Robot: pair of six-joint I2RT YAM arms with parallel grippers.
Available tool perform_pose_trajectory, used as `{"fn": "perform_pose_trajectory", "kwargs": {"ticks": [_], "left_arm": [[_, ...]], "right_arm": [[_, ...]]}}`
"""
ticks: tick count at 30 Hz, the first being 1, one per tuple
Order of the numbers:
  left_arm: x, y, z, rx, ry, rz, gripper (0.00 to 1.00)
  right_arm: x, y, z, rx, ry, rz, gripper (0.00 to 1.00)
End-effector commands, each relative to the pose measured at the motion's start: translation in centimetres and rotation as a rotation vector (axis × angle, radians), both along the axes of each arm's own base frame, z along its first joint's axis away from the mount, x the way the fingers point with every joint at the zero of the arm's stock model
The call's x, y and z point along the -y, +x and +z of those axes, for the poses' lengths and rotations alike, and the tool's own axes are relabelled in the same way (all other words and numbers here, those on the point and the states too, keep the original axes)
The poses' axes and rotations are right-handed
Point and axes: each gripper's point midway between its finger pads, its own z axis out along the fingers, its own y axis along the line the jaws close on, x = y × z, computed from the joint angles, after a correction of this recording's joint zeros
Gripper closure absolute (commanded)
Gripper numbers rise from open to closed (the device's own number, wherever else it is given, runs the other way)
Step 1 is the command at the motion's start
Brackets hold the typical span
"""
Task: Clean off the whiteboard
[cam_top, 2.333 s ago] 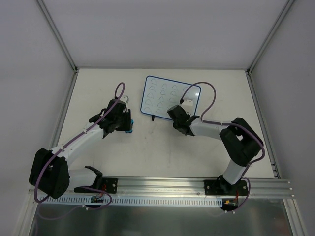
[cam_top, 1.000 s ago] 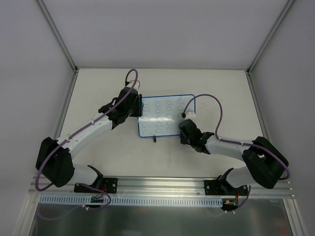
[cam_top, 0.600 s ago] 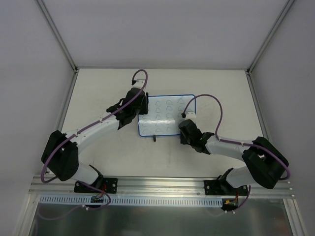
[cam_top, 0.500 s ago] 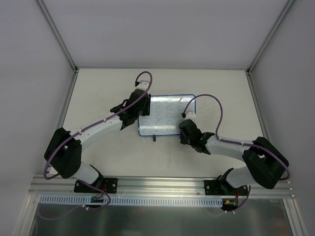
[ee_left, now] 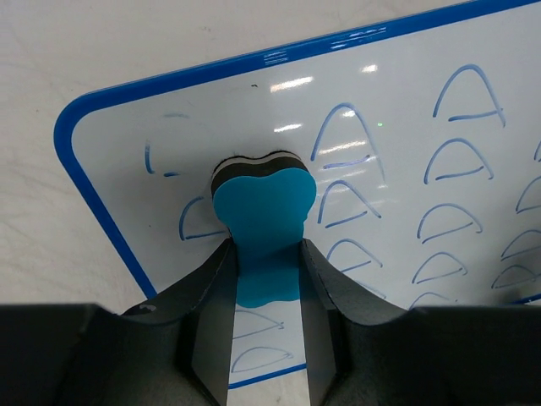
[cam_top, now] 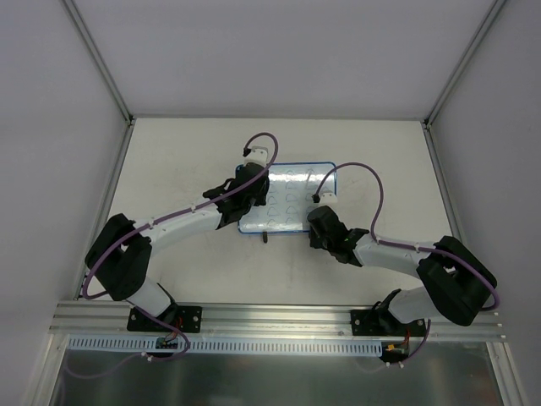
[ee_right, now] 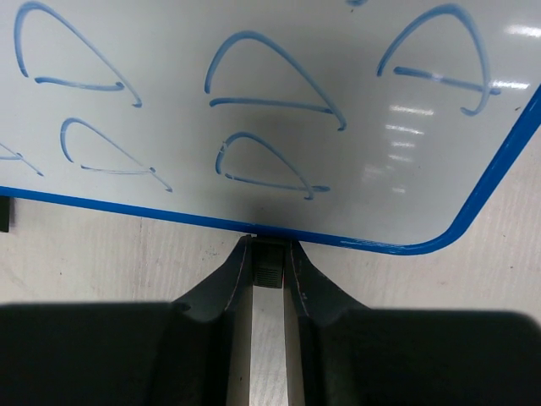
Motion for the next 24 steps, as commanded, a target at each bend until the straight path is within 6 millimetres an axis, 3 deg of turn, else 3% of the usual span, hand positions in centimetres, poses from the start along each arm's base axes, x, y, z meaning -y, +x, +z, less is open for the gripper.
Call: {"fn": "perform_pose_trajectory", "kwargs": {"ticks": [1,15,18,24], "left_arm": [[-2.3,0.6,0.2,0.050,0.053,0.107,1.00],[-6.9,3.4,1.5,0.113,0.027,0.271,1.00],[-7.1,4.1,2.2,0.121,0.021,0.271,1.00],[-5.5,4.8,2.6,0.110,-0.001,0.203,1.00]], "right_arm": [[0.1,-2.4,-1.7,-0.091,0.002,0.045,1.00],[0.4,-2.7,-2.1,-0.088,0.007,0.049,1.00],[0.3,-2.7,-2.1,-0.085,0.010,0.050,1.00],[0.3,-2.6,-1.9,-0.075,0.010,0.055,1.00]]}}
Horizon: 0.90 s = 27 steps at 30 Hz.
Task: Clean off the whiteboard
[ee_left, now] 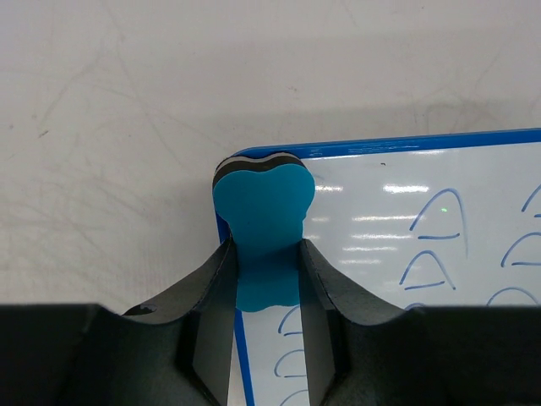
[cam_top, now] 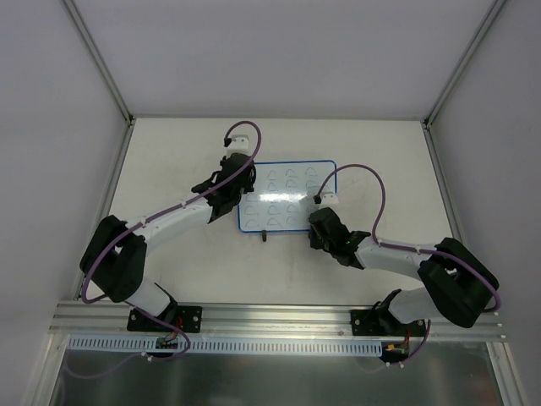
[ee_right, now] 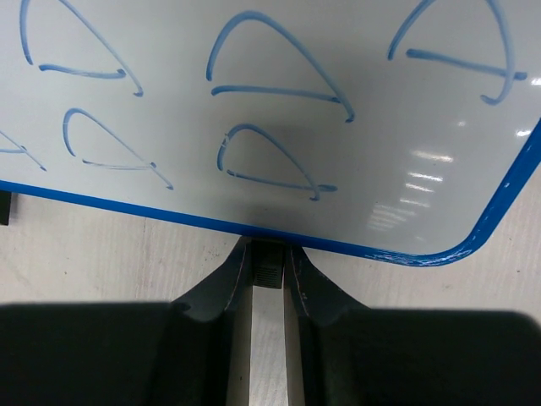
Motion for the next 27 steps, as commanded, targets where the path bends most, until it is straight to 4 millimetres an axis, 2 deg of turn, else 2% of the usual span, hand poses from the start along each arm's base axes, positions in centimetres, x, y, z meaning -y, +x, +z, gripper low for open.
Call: {"fn": "perform_pose_trajectory", "kwargs": {"ticks": [1,8,11,23,27], "left_arm": [[-0.5,1.5,0.6,0.018,0.017,0.012,1.00],[2.5,-0.4,-0.7,-0.024,0.000,-0.091,1.00],[3.4,-1.5,-1.9,-0.049,0.008,-0.114,1.00],[4.8,-5.0,-5.4,-0.146,0.017,-0.176,1.00],[3.5,-5.8,-6.4,-0.165,0.026,-0.129,1.00]], "right_arm": [[0.4,-2.5,-1.8,-0.095,-0.017,0.053,1.00],[0.5,-2.5,-1.8,-0.088,-0.020,0.051,1.00],[0.5,-2.6,-1.8,-0.090,-0.020,0.052,1.00],[0.4,-2.6,-2.0,-0.096,-0.012,0.043,1.00],[0.5,-2.7,-2.1,-0.100,-0.007,0.041,1.00]]}}
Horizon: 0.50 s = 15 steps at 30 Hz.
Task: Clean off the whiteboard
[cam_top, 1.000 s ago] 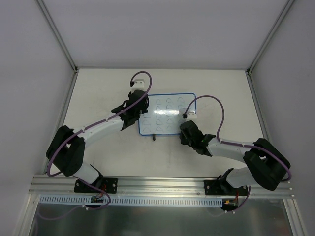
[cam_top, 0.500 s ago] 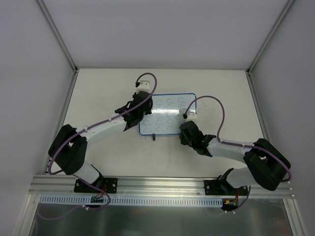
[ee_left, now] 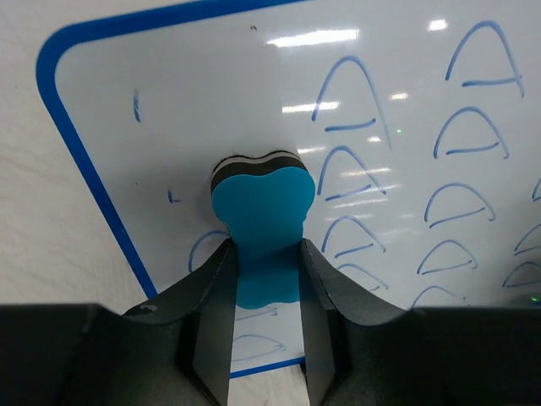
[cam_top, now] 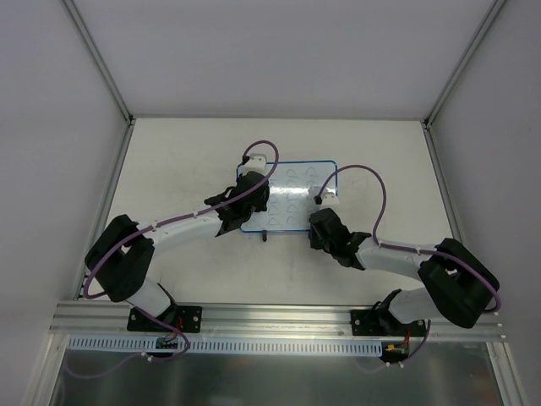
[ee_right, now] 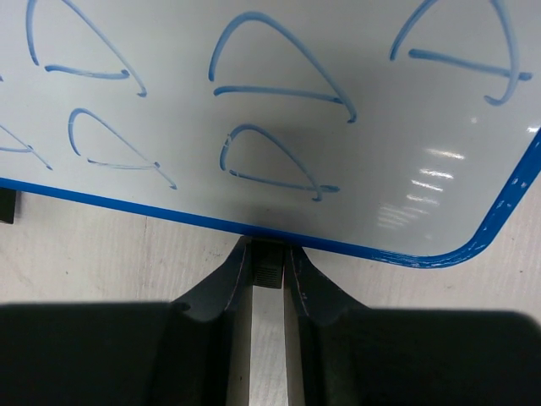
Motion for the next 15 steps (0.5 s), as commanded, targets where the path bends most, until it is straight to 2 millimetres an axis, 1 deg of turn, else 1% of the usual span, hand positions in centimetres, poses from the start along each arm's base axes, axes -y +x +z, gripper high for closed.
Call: {"fn": "perform_pose_trajectory", "kwargs": {"ticks": [1,5,9,13,15], "left_arm": [[-1.8,-2.2,-3.5,-0.095,0.044,0.035,1.00],[-3.2,-2.4,-3.2,-0.073,0.051,0.084,1.00],[-4.8,-2.0,-2.8,-0.056,0.046,0.136,1.00],[-6.0,-1.8,-2.8,-0.061,0.032,0.166,1.00],[-6.3,-1.6,-2.4,-0.052,0.028,0.172,1.00]], "right_arm": [[0.5,-2.7,-2.1,-0.107,-0.014,0.040,1.00],[0.6,-2.9,-2.3,-0.112,-0.005,0.031,1.00],[0.7,-3.2,-2.6,-0.119,0.001,0.030,1.00],[0.6,-3.2,-2.5,-0.117,0.012,0.025,1.00],[0.6,-3.3,-2.6,-0.120,0.014,0.026,1.00]]}}
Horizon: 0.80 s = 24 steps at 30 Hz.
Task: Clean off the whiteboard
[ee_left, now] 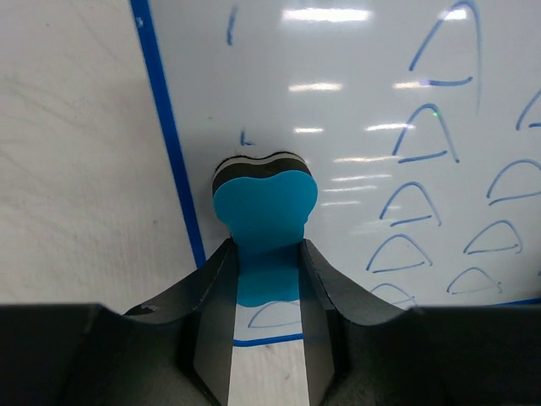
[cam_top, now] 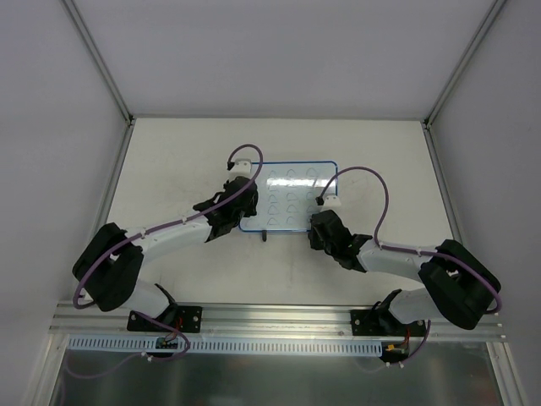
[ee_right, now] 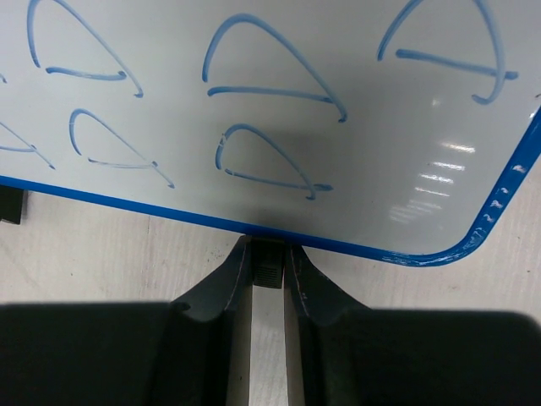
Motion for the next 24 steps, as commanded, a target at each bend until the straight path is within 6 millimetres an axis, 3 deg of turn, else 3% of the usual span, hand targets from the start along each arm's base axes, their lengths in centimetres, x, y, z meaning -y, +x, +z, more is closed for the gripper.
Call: {"fn": "perform_pose_trajectory", "kwargs": {"ticks": [1,16,19,24], "left_arm": [[-3.5,0.2,-0.7,-0.017,0.064,0.098,1.00],[-2.2,6.1,6.3,0.109,0.053,0.037,1.00],[-1.7,7.1,6.8,0.118,0.060,0.022,1.00],[-1.1,7.5,5.9,0.094,0.061,-0.001,1.00]], "right_arm": [[0.6,-3.3,-2.6,-0.131,-0.010,0.038,1.00],[0.4,-3.2,-2.4,-0.123,-0.009,0.053,1.00],[0.4,-3.1,-2.4,-0.120,-0.009,0.057,1.00],[0.3,-3.0,-2.3,-0.119,-0.008,0.057,1.00]]}}
